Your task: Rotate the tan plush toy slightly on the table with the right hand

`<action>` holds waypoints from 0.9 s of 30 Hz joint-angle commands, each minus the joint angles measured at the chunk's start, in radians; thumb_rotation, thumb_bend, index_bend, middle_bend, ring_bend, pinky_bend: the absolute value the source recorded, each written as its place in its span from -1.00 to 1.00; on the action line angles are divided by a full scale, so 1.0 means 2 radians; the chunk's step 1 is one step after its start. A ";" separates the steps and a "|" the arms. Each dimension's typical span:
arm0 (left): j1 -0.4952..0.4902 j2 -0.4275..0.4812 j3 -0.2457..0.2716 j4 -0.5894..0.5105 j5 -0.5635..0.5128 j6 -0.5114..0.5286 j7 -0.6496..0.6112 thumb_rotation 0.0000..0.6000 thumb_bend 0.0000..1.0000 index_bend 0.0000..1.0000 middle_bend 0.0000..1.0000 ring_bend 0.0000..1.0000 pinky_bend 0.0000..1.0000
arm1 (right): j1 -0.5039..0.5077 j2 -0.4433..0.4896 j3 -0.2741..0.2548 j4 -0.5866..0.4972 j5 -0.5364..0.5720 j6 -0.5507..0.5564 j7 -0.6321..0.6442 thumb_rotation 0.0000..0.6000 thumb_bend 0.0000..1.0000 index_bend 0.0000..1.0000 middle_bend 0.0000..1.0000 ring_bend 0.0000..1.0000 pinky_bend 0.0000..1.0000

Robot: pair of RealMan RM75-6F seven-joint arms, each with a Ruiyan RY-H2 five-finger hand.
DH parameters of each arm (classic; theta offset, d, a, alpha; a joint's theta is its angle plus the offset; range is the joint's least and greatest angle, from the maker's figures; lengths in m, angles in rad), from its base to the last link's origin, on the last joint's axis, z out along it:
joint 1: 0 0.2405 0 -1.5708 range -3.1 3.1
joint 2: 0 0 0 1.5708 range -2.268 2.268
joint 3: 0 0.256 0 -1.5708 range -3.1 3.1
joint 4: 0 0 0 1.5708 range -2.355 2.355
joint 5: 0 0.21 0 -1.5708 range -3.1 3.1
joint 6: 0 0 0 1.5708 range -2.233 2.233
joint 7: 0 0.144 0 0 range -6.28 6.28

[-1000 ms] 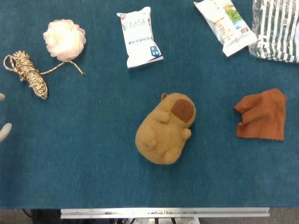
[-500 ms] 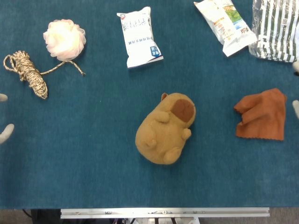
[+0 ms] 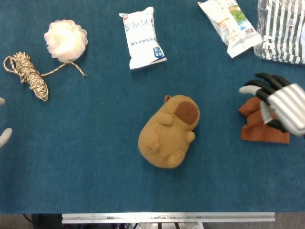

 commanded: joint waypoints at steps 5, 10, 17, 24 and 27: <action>0.004 0.001 0.000 0.002 -0.001 0.004 -0.004 1.00 -0.66 -0.31 -0.54 -0.74 -0.72 | 0.055 -0.046 0.015 -0.003 0.045 -0.068 -0.058 1.00 0.32 -0.44 -0.46 -0.75 -0.56; 0.005 0.001 0.001 0.005 -0.001 0.005 -0.006 1.00 -0.66 -0.31 -0.54 -0.74 -0.72 | 0.071 -0.071 0.018 0.002 0.065 -0.081 -0.078 1.00 0.32 -0.44 -0.46 -0.75 -0.56; 0.008 0.003 0.001 0.005 0.000 0.008 -0.011 1.00 -0.66 -0.31 -0.54 -0.74 -0.72 | 0.089 -0.101 0.013 0.007 0.083 -0.093 -0.105 1.00 0.31 -0.44 -0.46 -0.75 -0.56; 0.009 0.004 0.002 0.006 0.000 0.009 -0.014 1.00 -0.66 -0.31 -0.54 -0.74 -0.72 | 0.102 -0.121 0.010 0.016 0.109 -0.101 -0.127 1.00 0.31 -0.44 -0.46 -0.75 -0.56; 0.010 0.004 0.001 0.006 -0.001 0.010 -0.015 1.00 -0.66 -0.31 -0.54 -0.74 -0.72 | 0.104 -0.125 0.009 0.016 0.111 -0.097 -0.131 1.00 0.20 -0.44 -0.46 -0.75 -0.56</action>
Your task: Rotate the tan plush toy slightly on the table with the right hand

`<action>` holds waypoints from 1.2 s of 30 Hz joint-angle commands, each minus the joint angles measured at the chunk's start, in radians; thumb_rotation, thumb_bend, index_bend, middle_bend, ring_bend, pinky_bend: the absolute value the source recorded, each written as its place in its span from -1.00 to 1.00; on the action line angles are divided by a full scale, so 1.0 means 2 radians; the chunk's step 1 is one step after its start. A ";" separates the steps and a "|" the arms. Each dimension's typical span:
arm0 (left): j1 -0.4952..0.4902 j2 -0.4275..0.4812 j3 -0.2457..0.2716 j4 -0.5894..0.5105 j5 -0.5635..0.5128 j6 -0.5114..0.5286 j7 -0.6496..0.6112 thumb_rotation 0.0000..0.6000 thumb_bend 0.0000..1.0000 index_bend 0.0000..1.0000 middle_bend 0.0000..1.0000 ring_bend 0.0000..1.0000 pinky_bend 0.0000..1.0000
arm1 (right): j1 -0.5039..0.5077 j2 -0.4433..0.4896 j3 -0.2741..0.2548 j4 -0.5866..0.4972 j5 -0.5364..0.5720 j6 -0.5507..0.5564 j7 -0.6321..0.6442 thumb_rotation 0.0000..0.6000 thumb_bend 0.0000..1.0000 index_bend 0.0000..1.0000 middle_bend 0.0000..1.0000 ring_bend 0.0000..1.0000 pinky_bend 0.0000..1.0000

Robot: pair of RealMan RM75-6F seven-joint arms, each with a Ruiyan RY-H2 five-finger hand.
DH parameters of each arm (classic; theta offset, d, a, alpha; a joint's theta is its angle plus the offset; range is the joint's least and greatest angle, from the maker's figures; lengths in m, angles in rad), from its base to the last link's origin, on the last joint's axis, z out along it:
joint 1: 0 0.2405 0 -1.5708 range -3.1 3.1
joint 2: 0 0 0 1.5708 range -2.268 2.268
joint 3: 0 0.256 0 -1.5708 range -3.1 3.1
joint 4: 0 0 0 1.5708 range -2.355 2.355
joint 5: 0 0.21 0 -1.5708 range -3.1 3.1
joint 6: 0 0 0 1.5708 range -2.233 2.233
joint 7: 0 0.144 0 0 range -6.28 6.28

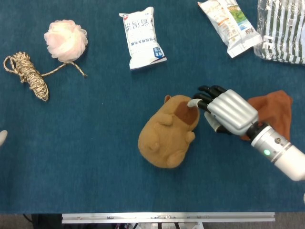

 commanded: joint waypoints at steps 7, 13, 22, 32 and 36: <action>0.002 0.000 -0.001 0.000 -0.002 0.002 -0.001 1.00 -0.66 -0.31 -0.54 -0.74 -0.72 | 0.004 0.005 -0.002 0.000 -0.001 0.016 -0.004 1.00 -0.83 -0.55 -0.46 -0.75 -0.56; 0.000 -0.001 -0.002 0.000 0.000 0.000 0.003 1.00 -0.66 -0.31 -0.54 -0.74 -0.72 | 0.015 0.001 0.001 0.007 0.009 0.010 -0.008 1.00 -0.99 -0.58 -0.46 -0.75 -0.56; 0.005 0.001 -0.002 -0.001 -0.004 0.006 -0.001 1.00 -0.66 -0.31 -0.54 -0.74 -0.72 | 0.053 -0.031 0.010 0.029 0.059 -0.022 -0.050 1.00 -0.99 -0.60 -0.46 -0.75 -0.56; 0.008 0.001 -0.003 0.002 -0.006 0.008 -0.005 1.00 -0.66 -0.31 -0.54 -0.74 -0.72 | 0.092 -0.076 0.011 0.057 0.133 -0.035 -0.106 1.00 -0.78 -0.58 -0.45 -0.73 -0.56; 0.009 0.002 -0.003 0.003 -0.007 0.008 -0.008 1.00 -0.66 -0.31 -0.54 -0.74 -0.72 | 0.092 -0.096 0.011 0.069 0.138 -0.008 -0.116 1.00 -0.56 -0.13 -0.26 -0.51 -0.49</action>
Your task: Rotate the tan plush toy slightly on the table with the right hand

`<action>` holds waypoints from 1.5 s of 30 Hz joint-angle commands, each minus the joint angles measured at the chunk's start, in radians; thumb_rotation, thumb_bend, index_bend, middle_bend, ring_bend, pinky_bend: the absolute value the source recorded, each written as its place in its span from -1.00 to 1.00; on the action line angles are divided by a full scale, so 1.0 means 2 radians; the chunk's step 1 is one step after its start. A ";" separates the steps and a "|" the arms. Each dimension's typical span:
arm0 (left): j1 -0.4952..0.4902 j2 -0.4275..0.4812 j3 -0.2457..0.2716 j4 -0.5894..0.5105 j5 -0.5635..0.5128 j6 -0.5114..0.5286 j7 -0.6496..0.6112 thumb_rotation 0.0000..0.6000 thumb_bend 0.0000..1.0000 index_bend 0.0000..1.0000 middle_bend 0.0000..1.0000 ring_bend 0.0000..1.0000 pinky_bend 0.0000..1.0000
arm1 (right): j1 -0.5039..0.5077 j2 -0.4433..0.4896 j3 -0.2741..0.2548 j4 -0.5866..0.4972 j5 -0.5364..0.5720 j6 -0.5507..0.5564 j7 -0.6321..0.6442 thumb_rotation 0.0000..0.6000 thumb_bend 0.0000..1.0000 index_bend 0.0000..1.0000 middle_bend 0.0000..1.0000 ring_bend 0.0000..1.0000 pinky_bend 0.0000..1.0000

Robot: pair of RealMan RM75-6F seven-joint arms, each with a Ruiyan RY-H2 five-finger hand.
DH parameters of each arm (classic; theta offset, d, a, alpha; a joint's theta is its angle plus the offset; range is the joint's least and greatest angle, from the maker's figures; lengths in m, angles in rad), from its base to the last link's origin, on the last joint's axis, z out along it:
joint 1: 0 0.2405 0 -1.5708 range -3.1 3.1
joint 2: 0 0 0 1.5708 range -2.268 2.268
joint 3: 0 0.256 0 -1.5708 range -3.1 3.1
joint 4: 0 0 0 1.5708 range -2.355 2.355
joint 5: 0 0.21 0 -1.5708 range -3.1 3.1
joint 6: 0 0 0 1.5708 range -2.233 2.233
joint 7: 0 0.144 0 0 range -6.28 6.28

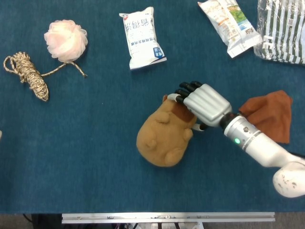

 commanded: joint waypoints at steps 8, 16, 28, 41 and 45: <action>0.000 -0.001 0.000 0.002 0.000 -0.002 0.000 1.00 -0.66 -0.31 -0.54 -0.74 -0.72 | -0.003 -0.017 -0.008 0.016 -0.010 0.034 0.013 1.00 -0.46 0.06 -0.13 -0.30 -0.32; 0.000 -0.001 0.000 0.000 0.003 -0.002 0.003 1.00 -0.66 -0.31 -0.54 -0.74 -0.72 | 0.004 0.014 -0.019 -0.005 -0.007 0.011 0.026 1.00 -0.46 -1.00 -0.49 -0.69 -0.56; -0.001 -0.001 0.000 -0.001 0.003 -0.003 0.006 1.00 -0.66 -0.31 -0.53 -0.74 -0.72 | -0.004 0.032 -0.023 -0.019 -0.037 0.034 0.048 1.00 -0.46 -1.00 -0.49 -0.70 -0.57; 0.001 -0.001 0.000 0.002 0.001 -0.003 0.004 1.00 -0.66 -0.31 -0.53 -0.74 -0.72 | -0.004 0.013 -0.023 -0.007 -0.034 0.046 0.047 1.00 -0.43 -0.30 -0.35 -0.63 -0.57; 0.001 -0.001 0.000 0.003 0.001 -0.004 0.004 1.00 -0.66 -0.31 -0.53 -0.74 -0.72 | -0.006 0.008 -0.024 -0.004 -0.033 0.053 0.041 1.00 -0.38 0.09 -0.25 -0.56 -0.56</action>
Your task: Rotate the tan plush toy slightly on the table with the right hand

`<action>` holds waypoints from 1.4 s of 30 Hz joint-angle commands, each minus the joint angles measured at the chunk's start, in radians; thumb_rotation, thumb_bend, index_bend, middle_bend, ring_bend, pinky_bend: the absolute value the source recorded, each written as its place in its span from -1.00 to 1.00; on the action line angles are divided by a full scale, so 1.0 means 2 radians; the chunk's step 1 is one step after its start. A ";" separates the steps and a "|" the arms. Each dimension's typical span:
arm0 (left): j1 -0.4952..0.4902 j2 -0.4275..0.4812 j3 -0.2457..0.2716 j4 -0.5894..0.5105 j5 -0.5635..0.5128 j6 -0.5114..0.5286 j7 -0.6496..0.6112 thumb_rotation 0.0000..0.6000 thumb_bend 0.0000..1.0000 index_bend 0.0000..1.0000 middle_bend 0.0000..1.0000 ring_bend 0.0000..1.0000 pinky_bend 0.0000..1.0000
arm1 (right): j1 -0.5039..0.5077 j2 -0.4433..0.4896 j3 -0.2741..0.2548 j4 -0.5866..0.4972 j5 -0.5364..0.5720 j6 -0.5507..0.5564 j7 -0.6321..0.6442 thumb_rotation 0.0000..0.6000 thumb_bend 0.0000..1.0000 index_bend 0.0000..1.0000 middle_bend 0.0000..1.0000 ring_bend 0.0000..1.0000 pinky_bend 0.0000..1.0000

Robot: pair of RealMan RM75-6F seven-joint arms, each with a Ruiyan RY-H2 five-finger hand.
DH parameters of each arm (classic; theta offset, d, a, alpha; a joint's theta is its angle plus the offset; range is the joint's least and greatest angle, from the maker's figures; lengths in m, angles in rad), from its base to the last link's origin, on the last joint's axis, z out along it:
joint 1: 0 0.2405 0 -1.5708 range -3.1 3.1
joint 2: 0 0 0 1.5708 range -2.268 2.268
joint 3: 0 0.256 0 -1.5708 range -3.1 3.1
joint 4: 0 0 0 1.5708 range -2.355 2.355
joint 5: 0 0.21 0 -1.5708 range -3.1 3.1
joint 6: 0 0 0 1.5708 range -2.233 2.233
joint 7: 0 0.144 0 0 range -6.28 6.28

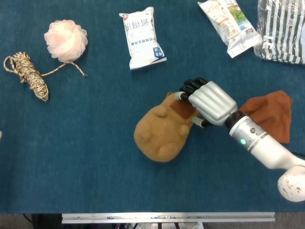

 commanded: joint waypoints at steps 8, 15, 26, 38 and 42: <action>0.000 0.000 0.001 -0.001 0.002 0.001 0.001 1.00 -0.66 -0.31 -0.53 -0.74 -0.72 | -0.002 0.006 -0.005 -0.001 -0.009 -0.002 0.004 1.00 -0.40 -0.21 -0.28 -0.55 -0.56; 0.000 0.000 0.001 -0.002 0.003 0.001 0.002 1.00 -0.66 -0.31 -0.54 -0.74 -0.72 | 0.001 0.016 -0.009 -0.006 -0.004 -0.012 0.000 1.00 -0.41 -0.89 -0.45 -0.66 -0.59; 0.002 0.001 -0.001 0.000 -0.001 0.003 -0.002 1.00 -0.66 -0.31 -0.53 -0.74 -0.72 | -0.022 0.078 -0.021 -0.065 -0.020 0.022 0.000 1.00 -0.44 -1.00 -0.73 -0.87 -0.77; -0.005 -0.003 -0.005 0.008 0.000 -0.003 -0.002 1.00 -0.66 -0.31 -0.53 -0.74 -0.72 | -0.148 0.187 -0.053 -0.091 -0.098 0.199 0.055 1.00 -0.47 -1.00 -0.69 -0.87 -0.77; -0.008 -0.003 -0.004 0.006 0.006 -0.006 0.002 1.00 -0.66 -0.31 -0.54 -0.74 -0.72 | -0.197 0.202 -0.062 -0.081 -0.117 0.260 0.075 1.00 -0.47 -1.00 -0.66 -0.87 -0.77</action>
